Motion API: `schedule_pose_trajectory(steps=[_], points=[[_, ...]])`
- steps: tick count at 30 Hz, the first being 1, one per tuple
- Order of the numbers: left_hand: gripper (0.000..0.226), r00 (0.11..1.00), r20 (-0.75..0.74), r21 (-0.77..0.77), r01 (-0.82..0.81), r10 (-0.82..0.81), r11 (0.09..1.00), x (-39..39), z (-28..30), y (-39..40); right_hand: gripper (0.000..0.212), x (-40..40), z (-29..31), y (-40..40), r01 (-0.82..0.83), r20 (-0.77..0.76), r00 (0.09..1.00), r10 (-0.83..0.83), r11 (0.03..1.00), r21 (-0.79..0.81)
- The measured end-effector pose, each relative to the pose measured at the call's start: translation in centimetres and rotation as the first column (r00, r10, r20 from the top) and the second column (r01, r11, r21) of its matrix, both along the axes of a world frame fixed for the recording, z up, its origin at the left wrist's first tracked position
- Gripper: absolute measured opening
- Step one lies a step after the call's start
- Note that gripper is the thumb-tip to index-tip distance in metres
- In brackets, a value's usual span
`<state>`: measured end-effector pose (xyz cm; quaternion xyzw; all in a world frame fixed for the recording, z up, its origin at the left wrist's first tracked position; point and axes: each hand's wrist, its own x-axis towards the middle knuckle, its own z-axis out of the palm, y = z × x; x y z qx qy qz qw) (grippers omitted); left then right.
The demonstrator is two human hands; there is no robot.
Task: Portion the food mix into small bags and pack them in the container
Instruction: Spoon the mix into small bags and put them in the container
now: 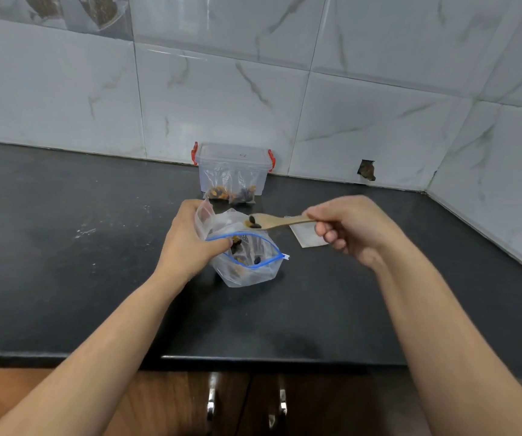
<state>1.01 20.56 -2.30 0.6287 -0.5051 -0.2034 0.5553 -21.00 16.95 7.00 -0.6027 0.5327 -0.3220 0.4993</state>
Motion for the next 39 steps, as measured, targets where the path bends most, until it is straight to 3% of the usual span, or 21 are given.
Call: schedule_pose_trajectory(steps=[4,8,11,13,15,19,23,27,30,32,34,36,39], points=[[0.059,0.997,0.076,-0.016,-0.012,0.013,1.000,-0.1,0.4,0.0,0.008,3.1,2.9,0.9,-0.092,-0.046,0.995,0.087,0.987,-0.130],[0.059,0.995,0.099,-0.043,-0.012,0.017,0.999,-0.3,0.5,-0.2,0.019,7.0,4.1,2.2,-0.243,-0.367,0.924,0.104,0.903,-0.355],[0.061,0.993,0.114,-0.040,-0.012,0.017,0.999,-0.4,0.7,-0.4,0.013,9.2,3.8,3.1,-0.381,-0.625,0.777,-0.075,0.734,-0.562],[0.063,0.996,0.095,-0.030,0.004,-0.001,1.000,-0.1,0.7,-0.6,0.015,9.1,3.7,3.2,-0.365,-0.598,0.782,-0.176,0.648,-0.668],[0.067,0.997,0.015,-0.022,0.074,-0.074,0.997,0.4,0.6,-0.5,0.017,8.0,4.1,2.5,-0.255,-0.493,0.859,-0.136,0.721,-0.644],[0.069,0.942,-0.265,0.003,0.214,-0.206,0.977,1.4,1.0,-0.1,0.022,3.7,3.5,0.9,-0.034,-0.196,0.980,-0.028,0.951,-0.306],[0.014,0.864,-0.448,-0.070,0.220,-0.228,0.973,2.0,2.6,0.1,0.021,1.4,0.0,-0.1,0.001,-0.244,0.969,-0.032,0.992,-0.126],[0.024,0.813,-0.550,-0.040,0.203,-0.191,0.978,2.1,4.2,0.2,0.023,2.7,-4.4,-0.4,0.020,-0.301,0.951,-0.075,0.983,-0.181],[0.026,0.837,-0.494,-0.103,0.211,-0.234,0.972,2.1,4.9,0.3,0.021,3.6,-6.4,0.0,-0.079,-0.522,0.851,-0.059,0.968,-0.240],[0.034,0.841,-0.485,-0.169,0.177,-0.239,0.969,2.1,5.3,0.2,0.026,3.5,-6.0,0.5,-0.110,-0.687,0.707,-0.167,0.934,-0.339],[0.022,0.810,-0.544,-0.241,0.098,-0.218,0.966,2.2,5.7,0.1,0.028,3.6,-5.1,1.0,-0.138,-0.734,0.608,-0.304,0.869,-0.475],[0.011,0.777,-0.590,-0.273,0.065,-0.220,0.960,2.0,6.2,-0.2,0.030,3.9,-4.1,1.0,-0.156,-0.647,0.685,-0.336,0.799,-0.580],[0.021,0.747,-0.592,-0.278,0.164,-0.303,0.947,0.8,6.9,-0.5,0.026,5.1,-2.1,0.6,-0.118,-0.269,0.963,-0.034,0.839,-0.531]])
